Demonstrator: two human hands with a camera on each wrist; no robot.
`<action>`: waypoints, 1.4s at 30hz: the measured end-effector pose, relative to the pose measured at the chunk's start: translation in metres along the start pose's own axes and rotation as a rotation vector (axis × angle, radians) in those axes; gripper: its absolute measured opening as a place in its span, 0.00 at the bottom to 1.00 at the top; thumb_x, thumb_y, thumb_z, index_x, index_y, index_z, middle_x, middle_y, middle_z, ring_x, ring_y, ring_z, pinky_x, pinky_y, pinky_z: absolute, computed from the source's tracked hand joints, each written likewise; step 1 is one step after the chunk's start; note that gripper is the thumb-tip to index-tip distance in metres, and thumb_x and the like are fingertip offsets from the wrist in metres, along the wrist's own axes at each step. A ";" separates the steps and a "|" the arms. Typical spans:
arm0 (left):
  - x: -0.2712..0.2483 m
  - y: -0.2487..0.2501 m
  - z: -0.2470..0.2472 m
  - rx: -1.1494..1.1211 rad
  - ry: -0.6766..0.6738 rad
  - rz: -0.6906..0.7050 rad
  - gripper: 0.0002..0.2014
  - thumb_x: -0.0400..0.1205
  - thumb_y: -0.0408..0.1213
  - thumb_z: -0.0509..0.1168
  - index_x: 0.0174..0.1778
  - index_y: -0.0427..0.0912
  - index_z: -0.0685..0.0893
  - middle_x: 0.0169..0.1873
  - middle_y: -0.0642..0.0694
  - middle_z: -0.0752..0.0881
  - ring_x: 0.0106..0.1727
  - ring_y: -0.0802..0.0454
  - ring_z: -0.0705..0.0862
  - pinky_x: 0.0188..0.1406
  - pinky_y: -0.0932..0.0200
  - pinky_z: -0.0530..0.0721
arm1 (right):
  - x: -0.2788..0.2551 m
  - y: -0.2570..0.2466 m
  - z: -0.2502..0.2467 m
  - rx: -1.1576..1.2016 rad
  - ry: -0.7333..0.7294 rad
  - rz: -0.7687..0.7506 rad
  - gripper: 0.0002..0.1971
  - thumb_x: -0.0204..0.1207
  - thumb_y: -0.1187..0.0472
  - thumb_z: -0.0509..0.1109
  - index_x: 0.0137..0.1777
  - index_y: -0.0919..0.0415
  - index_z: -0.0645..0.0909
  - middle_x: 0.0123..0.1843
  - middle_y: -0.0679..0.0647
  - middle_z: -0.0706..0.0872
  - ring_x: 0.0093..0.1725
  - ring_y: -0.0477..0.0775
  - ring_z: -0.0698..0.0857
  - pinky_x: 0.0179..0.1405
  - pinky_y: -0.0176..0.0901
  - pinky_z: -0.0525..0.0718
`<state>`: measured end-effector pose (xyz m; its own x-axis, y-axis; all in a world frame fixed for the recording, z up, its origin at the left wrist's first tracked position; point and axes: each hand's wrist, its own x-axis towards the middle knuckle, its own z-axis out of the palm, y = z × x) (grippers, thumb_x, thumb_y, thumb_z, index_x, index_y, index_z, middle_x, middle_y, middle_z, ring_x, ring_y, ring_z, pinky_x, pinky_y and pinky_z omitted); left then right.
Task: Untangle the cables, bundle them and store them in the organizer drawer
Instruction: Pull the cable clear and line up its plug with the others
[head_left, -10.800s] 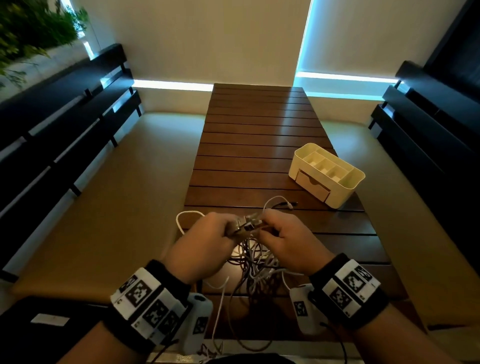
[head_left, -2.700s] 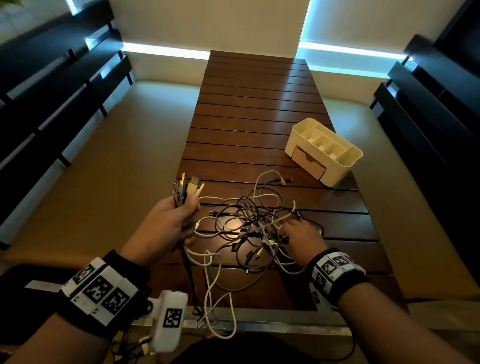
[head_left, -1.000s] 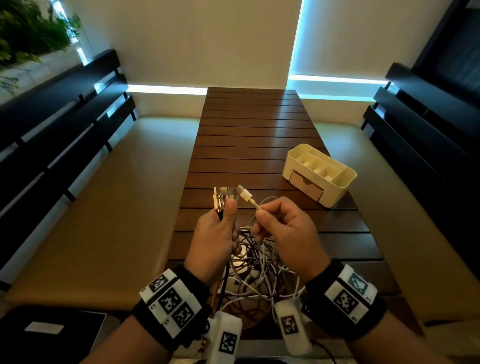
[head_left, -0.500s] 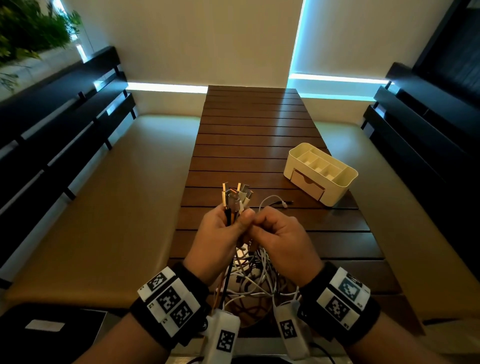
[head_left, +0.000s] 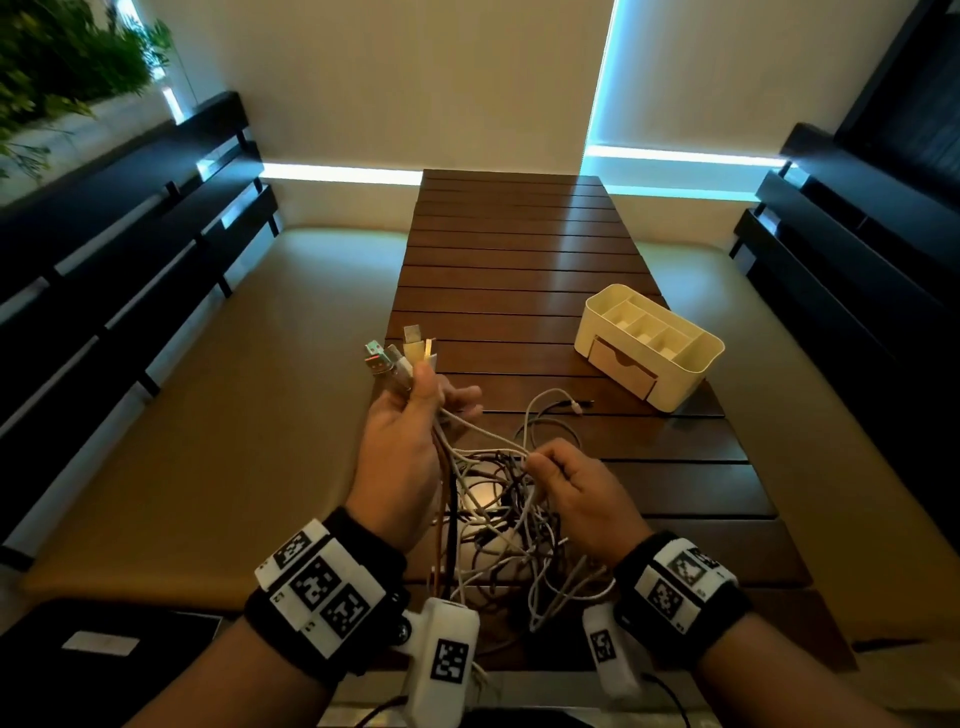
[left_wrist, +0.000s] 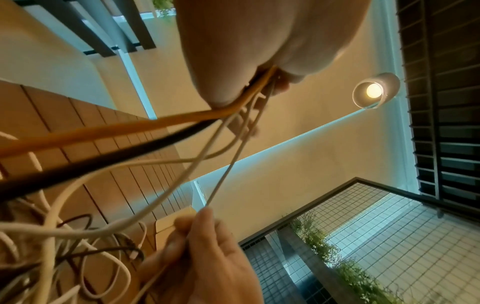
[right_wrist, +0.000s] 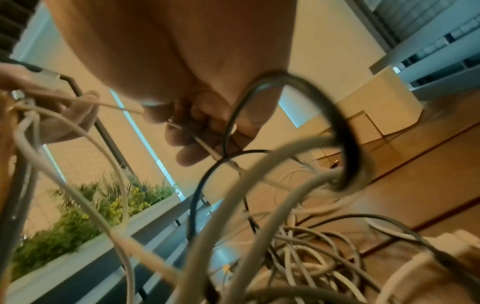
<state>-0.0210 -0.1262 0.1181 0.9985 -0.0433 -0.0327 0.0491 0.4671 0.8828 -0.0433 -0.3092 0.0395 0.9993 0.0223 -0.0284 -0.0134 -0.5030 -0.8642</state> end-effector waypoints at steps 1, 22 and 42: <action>-0.002 0.000 0.000 -0.043 -0.038 -0.004 0.15 0.79 0.52 0.59 0.39 0.42 0.76 0.34 0.46 0.81 0.41 0.44 0.87 0.52 0.45 0.88 | 0.003 -0.003 -0.002 0.007 0.014 -0.007 0.09 0.86 0.53 0.62 0.47 0.52 0.81 0.36 0.50 0.83 0.31 0.42 0.78 0.33 0.38 0.78; 0.004 0.009 -0.016 0.206 0.010 0.007 0.16 0.77 0.55 0.61 0.31 0.49 0.71 0.22 0.52 0.66 0.22 0.55 0.61 0.21 0.60 0.64 | 0.017 -0.026 -0.047 0.036 -0.093 0.067 0.06 0.84 0.58 0.66 0.50 0.58 0.83 0.45 0.57 0.89 0.42 0.49 0.86 0.46 0.40 0.85; -0.004 -0.008 0.004 0.727 -0.244 0.116 0.03 0.78 0.35 0.75 0.39 0.42 0.90 0.25 0.54 0.86 0.27 0.64 0.81 0.29 0.71 0.77 | 0.010 -0.055 -0.035 0.141 -0.007 -0.111 0.07 0.82 0.57 0.67 0.49 0.50 0.88 0.41 0.46 0.87 0.41 0.41 0.83 0.43 0.37 0.78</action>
<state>-0.0251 -0.1330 0.1128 0.9590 -0.2618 0.1082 -0.1667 -0.2127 0.9628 -0.0318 -0.3119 0.1045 0.9947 0.0774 0.0685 0.0925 -0.3713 -0.9239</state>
